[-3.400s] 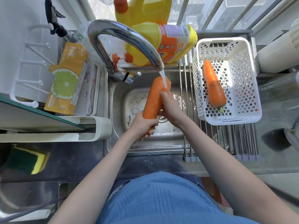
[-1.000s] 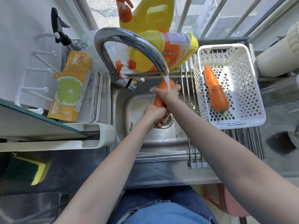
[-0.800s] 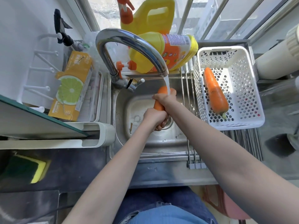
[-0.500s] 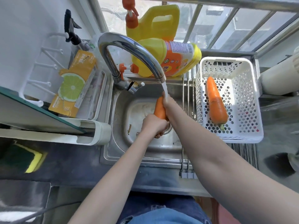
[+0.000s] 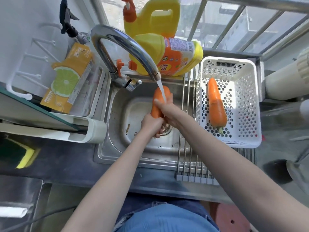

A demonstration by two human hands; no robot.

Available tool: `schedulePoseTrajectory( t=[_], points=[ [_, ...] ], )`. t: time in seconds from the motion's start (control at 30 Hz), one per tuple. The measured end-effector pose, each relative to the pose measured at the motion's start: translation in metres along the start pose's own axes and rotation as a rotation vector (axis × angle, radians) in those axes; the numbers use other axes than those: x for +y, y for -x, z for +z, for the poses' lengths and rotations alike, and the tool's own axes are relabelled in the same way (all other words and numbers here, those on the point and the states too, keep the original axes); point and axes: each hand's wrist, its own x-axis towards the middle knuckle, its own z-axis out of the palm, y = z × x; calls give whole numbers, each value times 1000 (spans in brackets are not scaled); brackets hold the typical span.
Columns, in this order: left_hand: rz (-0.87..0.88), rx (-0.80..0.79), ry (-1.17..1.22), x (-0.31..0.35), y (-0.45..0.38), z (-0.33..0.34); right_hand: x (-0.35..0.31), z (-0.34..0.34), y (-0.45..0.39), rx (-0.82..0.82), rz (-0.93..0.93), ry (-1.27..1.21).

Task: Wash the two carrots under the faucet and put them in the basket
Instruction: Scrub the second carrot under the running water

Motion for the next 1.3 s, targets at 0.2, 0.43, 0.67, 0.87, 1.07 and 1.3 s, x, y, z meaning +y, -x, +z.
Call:
schedulePoseTrajectory(
  t=[0.2,0.43,0.67,0.87,1.07,1.3],
  points=[
    [59,-114,183,0,1,-9,8,-22,12,-307,-62,-103],
    [115,-130,81,-1,6,-15,23,-2,21,47,-263,25],
    [78,-172,152,0,7,-18,5,9,9,185,-121,51],
    [-198,-581,456,14,8,-27,-17,-5,0,-95,-28,-691],
    [-380,-898,775,-3,5,-34,-31,-9,-14,-173,-26,-810],
    [-54,-67,-15,6,-3,-22,-38,8,-24,357,-106,-590]
  ],
)
